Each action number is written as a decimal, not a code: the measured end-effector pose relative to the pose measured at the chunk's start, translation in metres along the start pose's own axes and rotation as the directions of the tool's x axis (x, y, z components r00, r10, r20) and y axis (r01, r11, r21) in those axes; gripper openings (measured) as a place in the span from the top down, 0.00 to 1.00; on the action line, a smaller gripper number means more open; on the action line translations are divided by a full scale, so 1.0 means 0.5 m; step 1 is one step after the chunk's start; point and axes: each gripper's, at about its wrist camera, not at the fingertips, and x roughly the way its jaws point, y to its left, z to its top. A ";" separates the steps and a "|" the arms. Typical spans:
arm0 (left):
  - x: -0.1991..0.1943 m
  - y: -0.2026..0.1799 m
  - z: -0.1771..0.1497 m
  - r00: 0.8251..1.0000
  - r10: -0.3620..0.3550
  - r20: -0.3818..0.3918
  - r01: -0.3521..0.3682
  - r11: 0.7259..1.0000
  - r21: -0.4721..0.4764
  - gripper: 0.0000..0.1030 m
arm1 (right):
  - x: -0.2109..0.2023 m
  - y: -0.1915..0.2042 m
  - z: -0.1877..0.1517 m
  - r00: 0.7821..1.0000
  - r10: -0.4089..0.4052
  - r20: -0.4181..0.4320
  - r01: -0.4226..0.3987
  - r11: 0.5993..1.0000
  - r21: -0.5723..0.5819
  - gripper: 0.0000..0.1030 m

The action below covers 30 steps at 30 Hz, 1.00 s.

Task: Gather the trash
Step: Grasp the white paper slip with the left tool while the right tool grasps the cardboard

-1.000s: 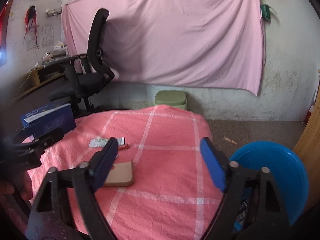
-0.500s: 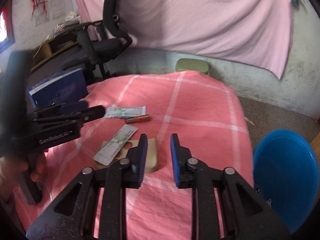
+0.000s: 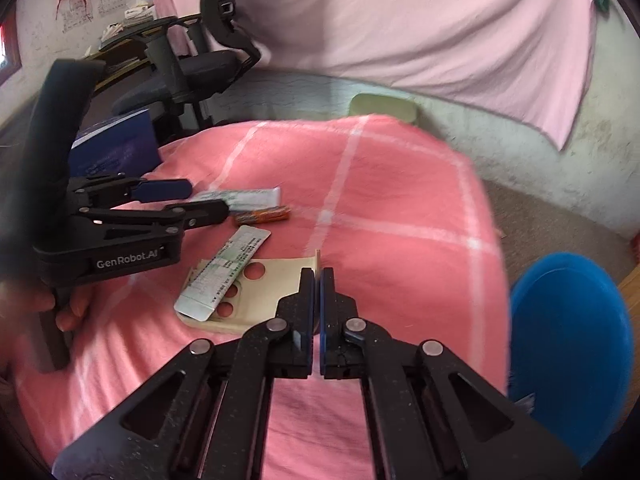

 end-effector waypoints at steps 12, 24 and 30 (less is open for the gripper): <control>0.024 -0.007 -0.002 1.000 -0.023 -0.018 0.025 0.997 0.070 0.61 | -0.002 -0.035 0.008 0.998 -0.060 0.023 0.059 0.998 0.038 0.80; 0.021 -0.034 -0.008 0.997 -0.076 -0.014 0.077 0.990 0.121 0.80 | 0.002 -0.037 0.007 0.998 -0.053 0.017 0.052 0.998 0.047 0.80; 0.003 -0.039 -0.017 0.998 -0.067 0.013 0.066 0.993 0.103 0.81 | -0.004 -0.032 0.006 0.998 -0.048 0.038 0.046 0.998 0.041 0.80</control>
